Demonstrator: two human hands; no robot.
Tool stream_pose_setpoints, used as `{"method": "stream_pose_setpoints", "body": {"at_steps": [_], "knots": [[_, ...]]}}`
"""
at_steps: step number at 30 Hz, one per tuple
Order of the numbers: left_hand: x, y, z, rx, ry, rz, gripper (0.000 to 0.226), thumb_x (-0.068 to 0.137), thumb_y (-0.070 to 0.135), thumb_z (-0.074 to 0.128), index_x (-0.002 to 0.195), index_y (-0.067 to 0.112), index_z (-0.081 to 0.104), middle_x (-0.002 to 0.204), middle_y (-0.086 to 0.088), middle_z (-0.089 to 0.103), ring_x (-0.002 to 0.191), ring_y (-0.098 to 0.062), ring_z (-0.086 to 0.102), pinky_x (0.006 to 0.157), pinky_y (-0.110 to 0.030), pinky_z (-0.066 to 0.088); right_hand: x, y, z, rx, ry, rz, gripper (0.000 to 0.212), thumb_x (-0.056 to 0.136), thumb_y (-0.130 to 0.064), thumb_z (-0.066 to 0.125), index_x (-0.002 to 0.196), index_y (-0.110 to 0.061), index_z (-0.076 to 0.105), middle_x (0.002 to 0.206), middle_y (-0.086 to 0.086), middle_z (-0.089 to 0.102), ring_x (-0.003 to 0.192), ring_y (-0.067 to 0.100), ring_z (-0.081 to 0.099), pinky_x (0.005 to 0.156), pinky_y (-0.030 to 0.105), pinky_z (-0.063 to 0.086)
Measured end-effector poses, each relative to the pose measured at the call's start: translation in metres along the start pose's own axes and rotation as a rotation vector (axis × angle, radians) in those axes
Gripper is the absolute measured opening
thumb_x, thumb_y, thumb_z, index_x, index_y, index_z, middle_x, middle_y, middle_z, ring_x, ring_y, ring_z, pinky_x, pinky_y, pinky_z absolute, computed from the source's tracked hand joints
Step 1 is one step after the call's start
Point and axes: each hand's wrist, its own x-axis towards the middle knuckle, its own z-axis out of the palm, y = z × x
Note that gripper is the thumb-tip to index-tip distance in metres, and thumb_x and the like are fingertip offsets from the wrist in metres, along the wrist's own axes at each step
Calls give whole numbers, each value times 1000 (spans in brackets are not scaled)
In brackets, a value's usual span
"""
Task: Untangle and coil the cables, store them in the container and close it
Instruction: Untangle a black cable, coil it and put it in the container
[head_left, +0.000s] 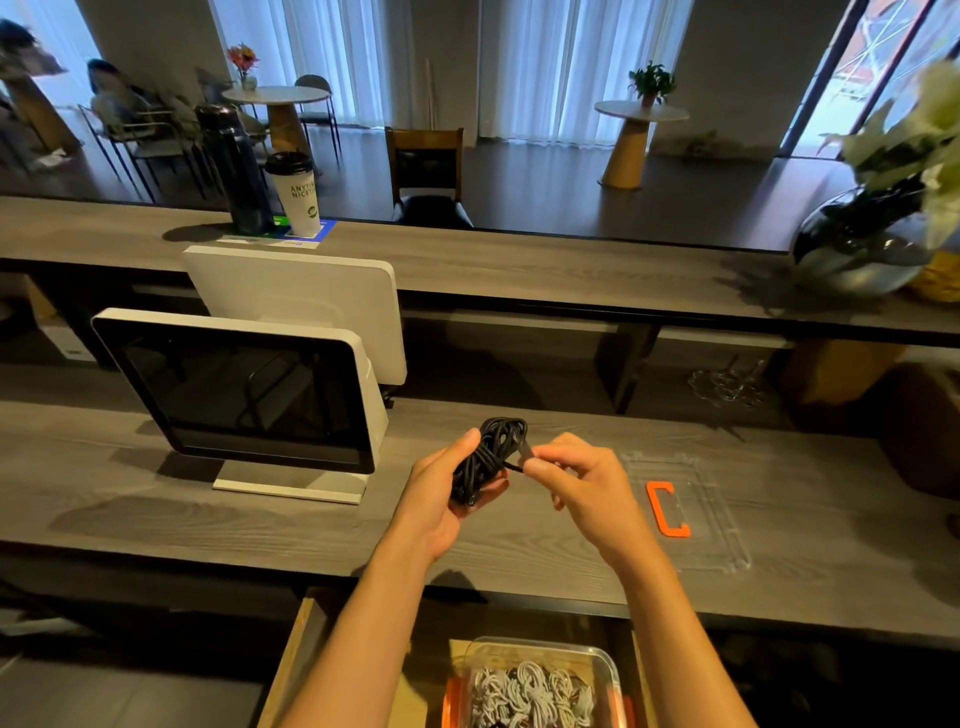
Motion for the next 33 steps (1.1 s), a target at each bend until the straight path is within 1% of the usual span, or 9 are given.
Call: {"method": "stream_pose_setpoints", "body": {"at_steps": [3,7,10,14,18,23,25,29,33], "knots": [[0,0,2,-60,-10,12,29,94,23,63,114,3,67,113,-21,70,104,-29,70,83,-40,59,2,1,3,15,74,62,23,89,-15,71,69,-23,79,77,1,65,61,11,54,48,24,43],[-1,2,1,-43,-35,27,25,95,23,61,111,4,67,109,-18,73,99,-27,73,83,-40,59,-1,-1,6,-31,39,166,23,91,-21,69,71,-15,78,57,2,63,52,15,52,47,23,43],[-1,3,-2,3,-51,39,30,94,23,62,115,1,66,110,-18,73,102,-28,72,84,-40,59,0,-3,6,-60,70,211,22,91,-23,70,73,-13,79,58,9,66,52,17,55,49,24,45],[-1,3,-3,64,-84,78,28,94,19,61,115,0,66,109,-18,73,107,-30,70,87,-41,59,1,-6,4,-100,67,261,21,88,-22,73,72,-10,79,52,5,61,48,13,49,47,21,41],[-2,6,-3,219,-135,175,32,89,21,63,111,-1,69,105,-20,74,102,-32,71,85,-40,60,0,-10,2,-233,36,274,21,87,-24,76,70,-11,78,50,-1,60,46,6,51,49,20,43],[-5,9,-5,254,-209,209,33,80,23,67,105,2,73,105,-21,73,100,-33,71,80,-39,62,1,-15,-2,-347,-39,256,21,89,-23,74,72,-10,77,52,-2,60,47,4,53,50,18,45],[-6,12,-5,247,-218,203,31,80,21,67,105,4,73,104,-19,74,99,-31,71,76,-37,62,0,-17,-3,-300,-43,225,22,89,-23,73,73,-9,77,53,0,63,49,5,56,52,18,47],[-7,18,-4,247,-231,254,27,78,18,68,102,6,75,102,-16,75,96,-27,72,75,-35,62,-3,-17,-1,-73,-11,149,24,94,-20,66,75,-10,75,60,3,66,56,11,60,56,22,50],[-9,14,-3,240,-228,302,27,78,15,67,102,7,75,102,-15,75,96,-26,72,75,-33,60,0,-16,-2,133,-66,242,26,95,-15,62,79,2,75,67,6,66,63,14,57,57,23,48]]}}
